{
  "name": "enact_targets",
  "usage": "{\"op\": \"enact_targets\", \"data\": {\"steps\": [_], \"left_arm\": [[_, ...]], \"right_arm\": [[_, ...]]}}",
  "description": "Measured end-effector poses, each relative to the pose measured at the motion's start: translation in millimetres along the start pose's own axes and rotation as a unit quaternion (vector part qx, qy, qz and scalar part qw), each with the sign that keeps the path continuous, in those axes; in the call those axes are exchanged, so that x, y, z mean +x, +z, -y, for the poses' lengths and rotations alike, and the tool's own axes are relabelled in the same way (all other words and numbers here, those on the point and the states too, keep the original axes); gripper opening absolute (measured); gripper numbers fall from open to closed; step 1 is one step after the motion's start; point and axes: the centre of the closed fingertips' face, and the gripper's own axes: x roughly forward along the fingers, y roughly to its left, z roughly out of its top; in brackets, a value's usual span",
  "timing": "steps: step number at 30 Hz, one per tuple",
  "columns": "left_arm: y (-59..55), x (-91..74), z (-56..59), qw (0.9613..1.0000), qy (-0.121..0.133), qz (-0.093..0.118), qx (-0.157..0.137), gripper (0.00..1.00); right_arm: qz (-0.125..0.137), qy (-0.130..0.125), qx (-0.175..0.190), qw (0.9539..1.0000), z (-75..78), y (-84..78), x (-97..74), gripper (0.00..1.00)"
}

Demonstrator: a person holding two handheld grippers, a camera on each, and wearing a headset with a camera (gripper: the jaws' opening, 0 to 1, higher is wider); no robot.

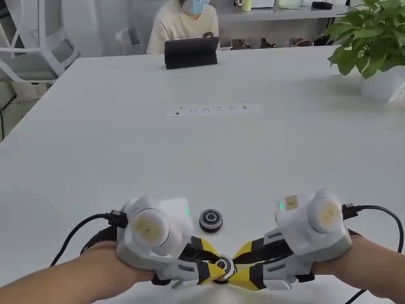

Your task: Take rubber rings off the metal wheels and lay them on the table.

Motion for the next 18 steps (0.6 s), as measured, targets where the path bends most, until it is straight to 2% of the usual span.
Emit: {"op": "enact_targets", "data": {"steps": [9,10,11,12,13,18], "left_arm": [[-0.1,-0.3,0.2,1.0000,0.000,0.000,0.000,0.07],[-0.1,-0.3,0.2,1.0000,0.000,0.000,0.000,0.07],[0.0,-0.3,0.2,1.0000,0.000,0.000,0.000,0.07],[0.0,-0.3,0.1,1.0000,0.000,0.000,0.000,0.07],[0.0,-0.3,0.2,1.0000,0.000,0.000,0.000,0.07],[0.0,-0.5,0.4,1.0000,0.000,0.000,0.000,0.07]], "right_arm": [[0.000,0.003,0.010,0.9999,-0.8,-1.2,-1.6,0.13],[0.000,0.004,0.011,0.9999,-0.6,-1.5,-1.9,0.11],[-0.009,0.001,0.008,0.9999,0.7,-5.0,-2.7,0.06],[-0.016,0.013,0.004,0.9998,-2.4,-7.7,-4.6,0.04],[-0.007,0.004,0.016,0.9998,1.0,-5.2,-5.0,0.02],[-0.006,0.003,0.022,0.9997,0.2,-5.1,-4.2,0.02]]}}
